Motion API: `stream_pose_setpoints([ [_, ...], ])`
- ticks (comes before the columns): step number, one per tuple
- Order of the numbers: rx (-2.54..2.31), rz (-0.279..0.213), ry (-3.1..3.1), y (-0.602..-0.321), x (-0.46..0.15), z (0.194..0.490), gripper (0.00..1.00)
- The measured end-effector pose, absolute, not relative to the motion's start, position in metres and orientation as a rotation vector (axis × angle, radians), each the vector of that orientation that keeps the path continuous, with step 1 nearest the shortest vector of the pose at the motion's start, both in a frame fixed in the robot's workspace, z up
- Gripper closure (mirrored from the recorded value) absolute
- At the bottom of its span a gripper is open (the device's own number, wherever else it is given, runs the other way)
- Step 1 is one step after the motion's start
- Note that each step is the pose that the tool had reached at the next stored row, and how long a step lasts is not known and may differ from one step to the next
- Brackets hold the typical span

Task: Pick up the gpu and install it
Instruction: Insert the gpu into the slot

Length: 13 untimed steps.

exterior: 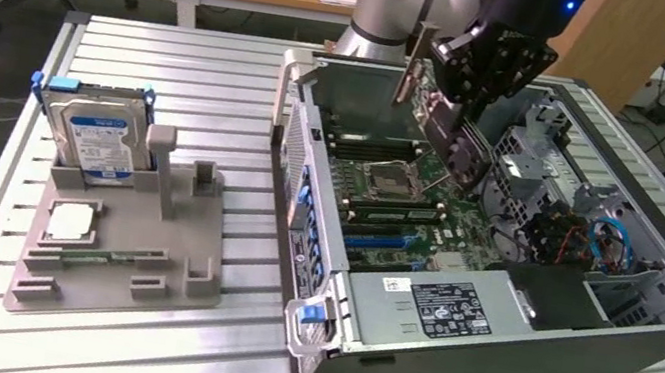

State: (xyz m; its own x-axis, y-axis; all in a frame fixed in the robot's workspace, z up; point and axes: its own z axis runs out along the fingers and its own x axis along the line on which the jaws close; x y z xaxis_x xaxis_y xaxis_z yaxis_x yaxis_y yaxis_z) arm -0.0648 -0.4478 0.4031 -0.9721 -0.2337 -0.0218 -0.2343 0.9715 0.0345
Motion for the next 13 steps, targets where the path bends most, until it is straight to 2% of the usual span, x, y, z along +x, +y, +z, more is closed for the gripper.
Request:
stream_pose_setpoints([
  [13, -0.543, 0.059, 3.078, -0.4478, -0.0621, 0.4019, 0.74],
])
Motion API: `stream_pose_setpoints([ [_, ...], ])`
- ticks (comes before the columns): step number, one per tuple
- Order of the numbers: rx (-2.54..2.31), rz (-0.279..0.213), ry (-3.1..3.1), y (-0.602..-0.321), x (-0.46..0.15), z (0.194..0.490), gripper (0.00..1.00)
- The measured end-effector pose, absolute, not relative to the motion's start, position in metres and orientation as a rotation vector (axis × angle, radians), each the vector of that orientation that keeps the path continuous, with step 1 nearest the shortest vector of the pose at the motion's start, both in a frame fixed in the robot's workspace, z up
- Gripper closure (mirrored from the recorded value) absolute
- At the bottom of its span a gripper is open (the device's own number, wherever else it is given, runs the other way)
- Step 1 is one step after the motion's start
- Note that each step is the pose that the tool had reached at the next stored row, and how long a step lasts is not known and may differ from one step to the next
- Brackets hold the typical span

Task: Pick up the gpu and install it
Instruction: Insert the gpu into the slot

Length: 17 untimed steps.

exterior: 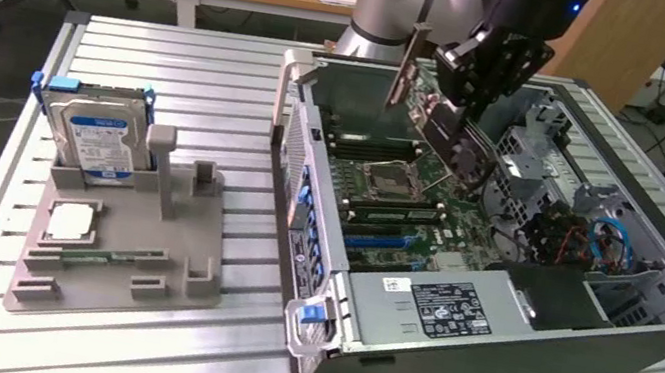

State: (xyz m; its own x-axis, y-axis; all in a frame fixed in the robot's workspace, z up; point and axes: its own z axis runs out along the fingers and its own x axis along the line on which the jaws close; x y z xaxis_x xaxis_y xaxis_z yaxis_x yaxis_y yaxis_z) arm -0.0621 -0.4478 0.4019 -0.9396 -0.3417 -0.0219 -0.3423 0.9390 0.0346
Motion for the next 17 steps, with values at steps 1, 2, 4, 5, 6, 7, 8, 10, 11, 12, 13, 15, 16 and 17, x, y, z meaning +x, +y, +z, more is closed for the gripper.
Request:
stream_pose_setpoints([
  [1, -0.557, 0.059, 3.076, -0.4478, -0.0618, 0.4019, 0.74],
  [2, -0.571, 0.06, 3.073, -0.4478, -0.0617, 0.4018, 0.74],
  [4, -0.598, 0.06, 3.068, -0.4478, -0.0615, 0.4016, 0.74],
  [5, -0.613, 0.06, 3.066, -0.4478, -0.0613, 0.4015, 0.74],
  [6, -0.625, 0.06, 3.063, -0.4478, -0.0612, 0.4014, 0.74],
  [7, -0.638, 0.06, 3.061, -0.4478, -0.0612, 0.4013, 0.74],
  [8, -0.652, 0.06, 3.058, -0.4478, -0.061, 0.4013, 0.74],
  [10, -0.685, 0.06, 3.051, -0.4478, -0.0607, 0.4011, 0.74],
  [11, -0.703, 0.06, 3.048, -0.4478, -0.0605, 0.401, 0.74],
  [12, -0.72, 0.061, 3.044, -0.4478, -0.0603, 0.4009, 0.74],
  [13, -0.735, 0.061, 3.04, -0.4478, -0.0602, 0.4009, 0.74],
  [15, -0.769, 0.061, 3.032, -0.4478, -0.0597, 0.4007, 0.74],
  [16, -0.785, 0.061, 3.029, -0.4478, -0.0595, 0.4006, 0.74],
  [17, -0.8, 0.061, 3.025, -0.4478, -0.0594, 0.4006, 0.74],
])
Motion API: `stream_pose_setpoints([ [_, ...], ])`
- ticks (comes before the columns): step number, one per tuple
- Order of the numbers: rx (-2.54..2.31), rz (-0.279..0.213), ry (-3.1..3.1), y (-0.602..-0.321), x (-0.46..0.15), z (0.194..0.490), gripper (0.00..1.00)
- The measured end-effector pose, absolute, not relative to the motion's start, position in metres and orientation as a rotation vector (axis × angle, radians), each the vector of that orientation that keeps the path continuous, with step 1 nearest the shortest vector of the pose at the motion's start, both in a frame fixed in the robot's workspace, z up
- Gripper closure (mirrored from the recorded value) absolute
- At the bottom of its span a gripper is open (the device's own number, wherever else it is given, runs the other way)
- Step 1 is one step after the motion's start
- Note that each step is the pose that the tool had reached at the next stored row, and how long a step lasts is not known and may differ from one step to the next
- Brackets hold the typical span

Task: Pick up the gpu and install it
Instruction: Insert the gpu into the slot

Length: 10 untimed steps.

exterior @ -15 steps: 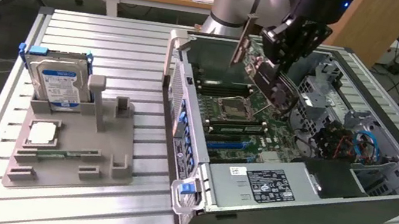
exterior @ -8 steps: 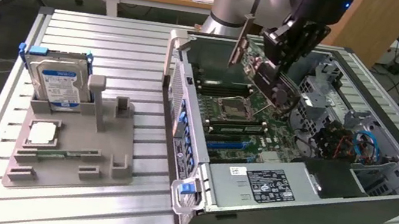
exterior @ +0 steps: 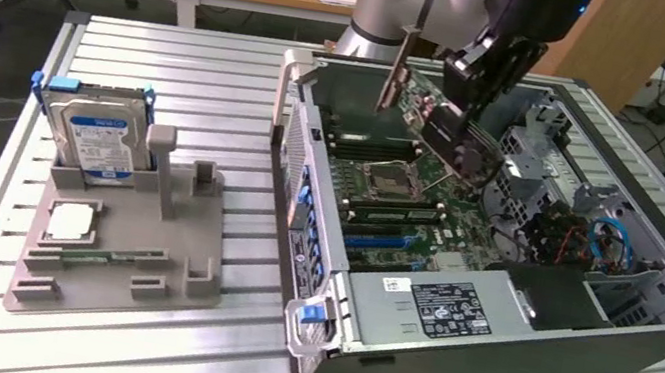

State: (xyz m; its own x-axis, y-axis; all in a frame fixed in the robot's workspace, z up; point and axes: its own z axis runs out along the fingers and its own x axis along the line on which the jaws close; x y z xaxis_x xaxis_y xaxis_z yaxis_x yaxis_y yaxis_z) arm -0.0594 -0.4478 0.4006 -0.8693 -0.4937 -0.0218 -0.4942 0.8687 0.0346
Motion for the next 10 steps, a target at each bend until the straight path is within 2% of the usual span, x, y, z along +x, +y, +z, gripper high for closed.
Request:
stream_pose_setpoints([
  [10, -0.951, 0.062, 2.983, -0.4478, -0.0575, 0.3993, 0.74],
])
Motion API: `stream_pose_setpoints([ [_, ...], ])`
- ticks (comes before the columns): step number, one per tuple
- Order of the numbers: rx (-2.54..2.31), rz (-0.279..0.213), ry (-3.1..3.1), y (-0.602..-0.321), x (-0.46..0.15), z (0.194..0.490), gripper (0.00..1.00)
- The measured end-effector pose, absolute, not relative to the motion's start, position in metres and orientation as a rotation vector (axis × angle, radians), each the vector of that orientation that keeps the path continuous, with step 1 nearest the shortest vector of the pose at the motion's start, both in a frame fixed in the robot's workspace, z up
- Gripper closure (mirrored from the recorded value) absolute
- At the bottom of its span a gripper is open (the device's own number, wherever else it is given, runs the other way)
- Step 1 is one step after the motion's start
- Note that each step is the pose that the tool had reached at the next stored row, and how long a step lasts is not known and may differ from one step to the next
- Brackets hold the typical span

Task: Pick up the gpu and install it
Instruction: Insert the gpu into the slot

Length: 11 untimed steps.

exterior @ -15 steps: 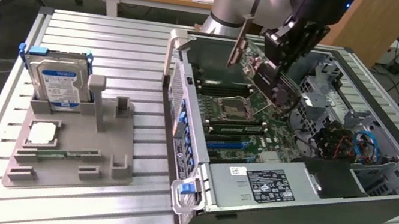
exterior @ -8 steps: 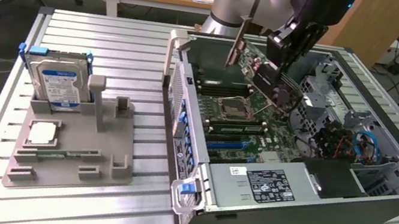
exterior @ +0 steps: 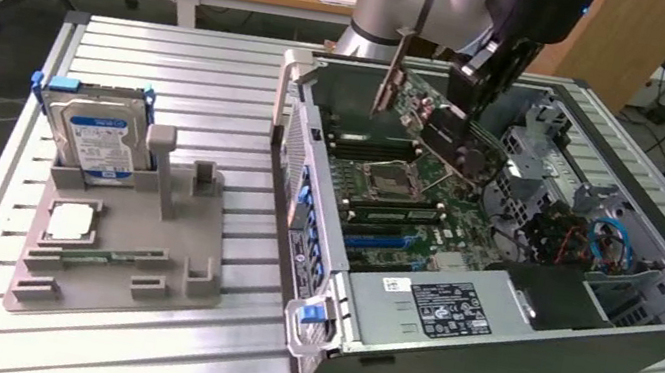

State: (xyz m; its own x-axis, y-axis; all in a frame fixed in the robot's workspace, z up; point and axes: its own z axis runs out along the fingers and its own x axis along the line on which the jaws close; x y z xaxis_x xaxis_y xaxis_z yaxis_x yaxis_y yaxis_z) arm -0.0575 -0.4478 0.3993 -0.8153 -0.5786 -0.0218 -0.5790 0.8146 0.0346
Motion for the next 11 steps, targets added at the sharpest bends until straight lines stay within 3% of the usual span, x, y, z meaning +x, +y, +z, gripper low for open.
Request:
stream_pose_setpoints([
  [11, -1.119, 0.063, 2.926, -0.4478, -0.0538, 0.398, 0.74],
])
